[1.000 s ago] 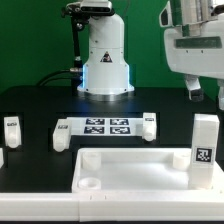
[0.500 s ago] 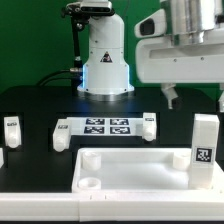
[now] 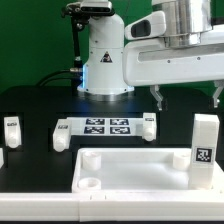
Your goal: Assemble desk
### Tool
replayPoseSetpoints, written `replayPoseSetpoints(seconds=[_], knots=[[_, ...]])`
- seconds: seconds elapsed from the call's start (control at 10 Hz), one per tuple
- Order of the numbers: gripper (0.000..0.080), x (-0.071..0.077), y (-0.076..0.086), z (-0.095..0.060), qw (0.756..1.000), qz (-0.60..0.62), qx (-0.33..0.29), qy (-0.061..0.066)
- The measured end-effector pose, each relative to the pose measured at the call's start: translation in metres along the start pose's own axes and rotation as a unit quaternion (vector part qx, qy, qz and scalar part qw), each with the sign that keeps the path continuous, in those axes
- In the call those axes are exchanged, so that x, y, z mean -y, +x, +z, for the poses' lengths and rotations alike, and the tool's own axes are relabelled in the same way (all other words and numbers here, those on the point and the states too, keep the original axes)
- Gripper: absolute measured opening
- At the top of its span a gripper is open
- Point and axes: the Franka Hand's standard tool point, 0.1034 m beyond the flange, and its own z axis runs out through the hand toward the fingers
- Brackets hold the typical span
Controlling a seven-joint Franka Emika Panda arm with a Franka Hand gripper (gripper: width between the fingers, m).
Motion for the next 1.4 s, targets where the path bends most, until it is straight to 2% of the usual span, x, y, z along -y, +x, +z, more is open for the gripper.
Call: replayPoseSetpoints(seconds=[0.1,0.2,0.3,0.4,0.5,0.8,0.9,1.0,1.1,1.2,1.3,1.4], knots=[[0.0649,-0.002,-0.002,0.001,1.000,-0.022,0.002,-0.001],[0.0649,-0.011,-0.015,0.007,0.998,-0.066,0.016,-0.009],[0.0649,-0.025,-0.031,0.013,0.996,-0.075,0.033,-0.017],[0.0649,-0.042,-0.045,0.018,0.997,-0.060,0.046,-0.021],[0.0649,-0.050,-0.046,0.022,0.998,-0.060,0.020,-0.026],[0.0649,-0.053,-0.050,0.025,0.998,-0.050,0.024,-0.028],[0.0649,-0.060,-0.062,0.031,0.999,-0.018,0.040,-0.032],[0.0649,-0.064,-0.085,0.041,0.997,-0.001,0.059,-0.044],[0.0649,-0.065,-0.102,0.052,0.997,0.011,0.050,-0.052],[0.0649,-0.069,-0.126,0.065,0.997,0.003,0.038,-0.062],[0.0649,-0.070,-0.128,0.063,0.996,0.006,0.059,-0.061],[0.0649,-0.069,-0.119,0.061,0.997,0.009,0.050,-0.059]])
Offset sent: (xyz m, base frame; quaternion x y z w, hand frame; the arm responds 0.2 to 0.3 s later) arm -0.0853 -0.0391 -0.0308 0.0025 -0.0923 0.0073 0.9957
